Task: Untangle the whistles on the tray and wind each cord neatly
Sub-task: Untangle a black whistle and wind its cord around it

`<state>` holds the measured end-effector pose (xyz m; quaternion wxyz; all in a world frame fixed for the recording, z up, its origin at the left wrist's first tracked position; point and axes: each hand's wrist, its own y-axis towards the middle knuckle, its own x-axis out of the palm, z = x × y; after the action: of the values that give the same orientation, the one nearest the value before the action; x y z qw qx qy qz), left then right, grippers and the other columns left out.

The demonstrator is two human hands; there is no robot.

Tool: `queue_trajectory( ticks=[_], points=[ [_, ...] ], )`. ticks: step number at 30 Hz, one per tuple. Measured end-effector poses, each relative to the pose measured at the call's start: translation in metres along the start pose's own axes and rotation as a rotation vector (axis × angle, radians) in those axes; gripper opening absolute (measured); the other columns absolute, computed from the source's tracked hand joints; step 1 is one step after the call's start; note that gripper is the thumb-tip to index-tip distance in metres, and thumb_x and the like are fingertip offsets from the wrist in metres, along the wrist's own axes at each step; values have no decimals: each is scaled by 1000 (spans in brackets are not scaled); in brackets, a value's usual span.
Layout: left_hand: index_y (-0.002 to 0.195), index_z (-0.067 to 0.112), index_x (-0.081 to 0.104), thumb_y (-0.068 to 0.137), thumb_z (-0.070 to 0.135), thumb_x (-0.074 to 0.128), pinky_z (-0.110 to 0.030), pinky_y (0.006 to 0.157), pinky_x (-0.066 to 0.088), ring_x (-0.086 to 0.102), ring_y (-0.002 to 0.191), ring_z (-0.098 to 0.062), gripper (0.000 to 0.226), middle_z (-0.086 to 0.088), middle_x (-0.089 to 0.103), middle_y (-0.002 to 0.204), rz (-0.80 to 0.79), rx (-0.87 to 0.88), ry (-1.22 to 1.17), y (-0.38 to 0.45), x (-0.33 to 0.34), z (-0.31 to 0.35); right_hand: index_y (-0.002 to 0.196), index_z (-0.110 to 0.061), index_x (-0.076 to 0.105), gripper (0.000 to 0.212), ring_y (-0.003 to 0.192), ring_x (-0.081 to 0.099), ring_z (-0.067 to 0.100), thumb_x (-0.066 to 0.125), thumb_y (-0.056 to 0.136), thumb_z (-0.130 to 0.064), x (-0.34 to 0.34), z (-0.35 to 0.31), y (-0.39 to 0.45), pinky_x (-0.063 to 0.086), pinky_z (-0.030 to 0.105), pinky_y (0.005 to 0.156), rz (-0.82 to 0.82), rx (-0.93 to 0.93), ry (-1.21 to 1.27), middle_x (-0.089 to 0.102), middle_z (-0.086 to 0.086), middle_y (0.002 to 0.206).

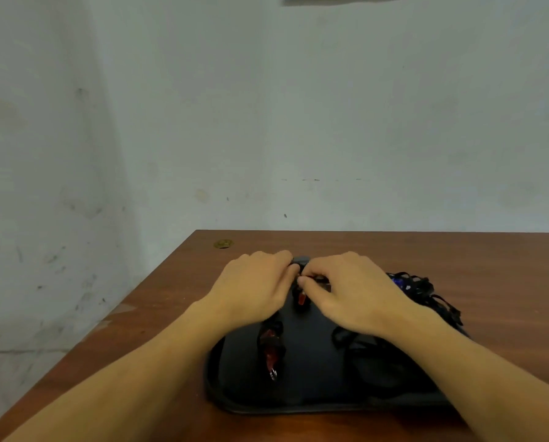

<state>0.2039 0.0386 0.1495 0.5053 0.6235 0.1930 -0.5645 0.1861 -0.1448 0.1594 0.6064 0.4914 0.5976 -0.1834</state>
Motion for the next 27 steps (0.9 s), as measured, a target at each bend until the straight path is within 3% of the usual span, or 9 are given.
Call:
queue_trajectory(
  ticks=[3, 8, 13, 17, 19, 21, 23, 25, 27],
  points=[
    [89, 25, 39, 104, 41, 29, -36, 55, 38, 52, 64, -25, 24, 5, 52, 76, -81, 60, 258, -7, -1, 3, 94, -29, 70, 28, 75, 63, 16, 45, 100, -40, -17, -5, -2, 54, 39, 72, -125, -79, -179, 69, -8, 80],
    [93, 25, 41, 105, 42, 29, -36, 57, 41, 55, 67, -25, 24, 5, 55, 83, -113, 156, 320, -19, -4, 9, 90, -32, 73, 22, 85, 64, -1, 58, 95, -47, -39, 5, 0, 50, 23, 79, -121, -93, -52, 73, -18, 91],
    [80, 31, 36, 102, 41, 34, -42, 59, 44, 49, 62, -16, 25, 9, 47, 70, -63, 280, -19, -25, -3, 10, 78, -26, 74, 18, 68, 65, -1, 69, 91, -38, -44, 18, 0, 47, 10, 66, -77, -13, 306, 73, -10, 73],
    [77, 26, 41, 103, 33, 41, -37, 55, 38, 46, 59, -13, 27, 8, 45, 64, 48, 331, -227, -19, -4, 10, 80, -2, 72, 30, 56, 59, -4, 67, 94, -28, -35, 27, -6, 43, 4, 63, -10, 71, 632, 65, -10, 59],
    [76, 27, 42, 103, 31, 42, -35, 55, 37, 47, 59, -12, 27, 10, 45, 64, 60, 328, -280, -16, -1, 10, 84, 9, 68, 33, 45, 55, -6, 64, 96, -21, -28, 33, -7, 40, 2, 53, 2, 127, 754, 60, -13, 53],
    [77, 27, 44, 103, 31, 43, -33, 55, 37, 48, 59, -12, 26, 10, 46, 64, 63, 306, -310, -16, 4, 9, 84, 11, 67, 32, 39, 52, -5, 64, 96, -19, -22, 36, -7, 39, 4, 45, 5, 165, 838, 58, -11, 52],
    [78, 24, 47, 103, 30, 44, -34, 55, 39, 50, 59, -12, 26, 9, 49, 64, 68, 290, -342, -15, 11, 7, 77, -1, 70, 28, 35, 44, 0, 65, 95, -23, -12, 40, -5, 34, 9, 40, 1, 186, 889, 54, -11, 51],
    [79, 21, 50, 103, 28, 45, -39, 55, 43, 53, 58, -13, 25, 6, 52, 66, 69, 282, -384, -15, 17, 6, 67, -20, 71, 27, 42, 24, 13, 69, 89, -36, -1, 44, -5, 20, 26, 45, -16, 202, 938, 45, -11, 50],
    [79, 21, 51, 104, 26, 46, -41, 56, 45, 56, 59, -13, 25, 5, 55, 67, 65, 269, -402, -15, 22, 6, 60, -26, 70, 28, 56, 12, 26, 70, 83, -44, 10, 47, -4, 11, 37, 54, -17, 207, 1023, 41, -3, 53]
  ],
)
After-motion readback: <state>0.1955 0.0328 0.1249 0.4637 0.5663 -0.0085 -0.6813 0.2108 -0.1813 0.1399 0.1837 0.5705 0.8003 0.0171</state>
